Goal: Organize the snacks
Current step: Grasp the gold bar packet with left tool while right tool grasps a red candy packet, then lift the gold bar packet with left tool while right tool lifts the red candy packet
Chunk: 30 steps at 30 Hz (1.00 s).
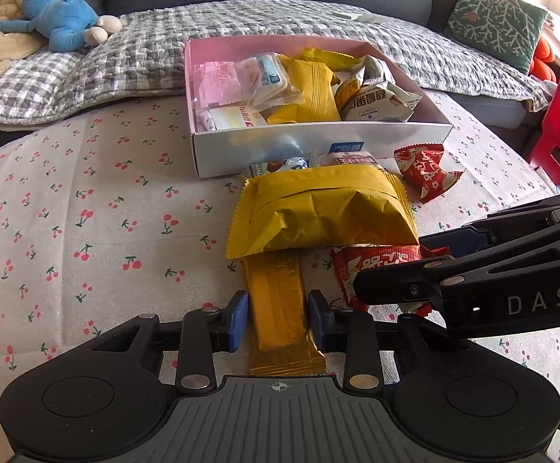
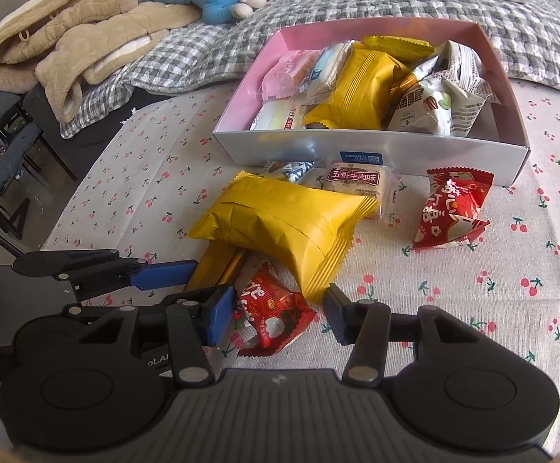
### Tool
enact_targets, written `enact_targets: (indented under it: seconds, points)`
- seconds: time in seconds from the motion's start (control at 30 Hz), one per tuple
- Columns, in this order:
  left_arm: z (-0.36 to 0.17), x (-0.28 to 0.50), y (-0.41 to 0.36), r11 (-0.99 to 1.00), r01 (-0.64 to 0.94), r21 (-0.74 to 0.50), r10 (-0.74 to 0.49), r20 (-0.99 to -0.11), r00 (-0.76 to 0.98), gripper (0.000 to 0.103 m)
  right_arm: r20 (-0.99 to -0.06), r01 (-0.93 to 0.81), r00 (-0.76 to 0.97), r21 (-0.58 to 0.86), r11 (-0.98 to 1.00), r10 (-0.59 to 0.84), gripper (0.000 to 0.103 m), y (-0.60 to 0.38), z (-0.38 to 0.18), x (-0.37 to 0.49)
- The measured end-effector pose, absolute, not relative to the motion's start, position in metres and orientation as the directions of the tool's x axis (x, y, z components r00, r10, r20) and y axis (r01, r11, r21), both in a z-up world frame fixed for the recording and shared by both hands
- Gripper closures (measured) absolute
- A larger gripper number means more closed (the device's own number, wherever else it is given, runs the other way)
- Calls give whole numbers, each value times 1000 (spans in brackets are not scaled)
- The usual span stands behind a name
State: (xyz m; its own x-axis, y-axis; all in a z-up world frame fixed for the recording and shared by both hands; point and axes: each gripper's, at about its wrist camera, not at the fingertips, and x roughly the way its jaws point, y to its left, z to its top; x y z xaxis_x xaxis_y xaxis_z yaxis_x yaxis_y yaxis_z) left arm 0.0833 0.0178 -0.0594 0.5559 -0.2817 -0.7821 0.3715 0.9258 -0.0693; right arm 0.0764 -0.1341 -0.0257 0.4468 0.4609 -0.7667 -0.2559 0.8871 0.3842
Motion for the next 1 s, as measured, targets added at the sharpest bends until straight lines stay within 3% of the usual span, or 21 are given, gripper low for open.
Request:
enact_targets:
  seconds: [0.03, 0.23, 0.83, 1.0]
  points:
    - [-59, 83, 18, 928, 367, -68, -278, -782, 558, 76, -766, -259, 445, 386, 885, 464, 66, -134, -25, 76]
    - [-59, 84, 19, 931, 358, -70, -272, -786, 554, 77, -766, -285, 447, 368, 885, 462, 71, -132, -23, 74]
    - [-56, 69, 42, 933, 359, -1, -215, -802, 557, 77, -776, -263, 447, 362, 894, 445, 71, -167, -22, 51]
    - [-56, 60, 54, 932, 362, 7, -212, -800, 562, 76, -769, -287, 458, 348, 893, 447, 65, -176, -23, 37]
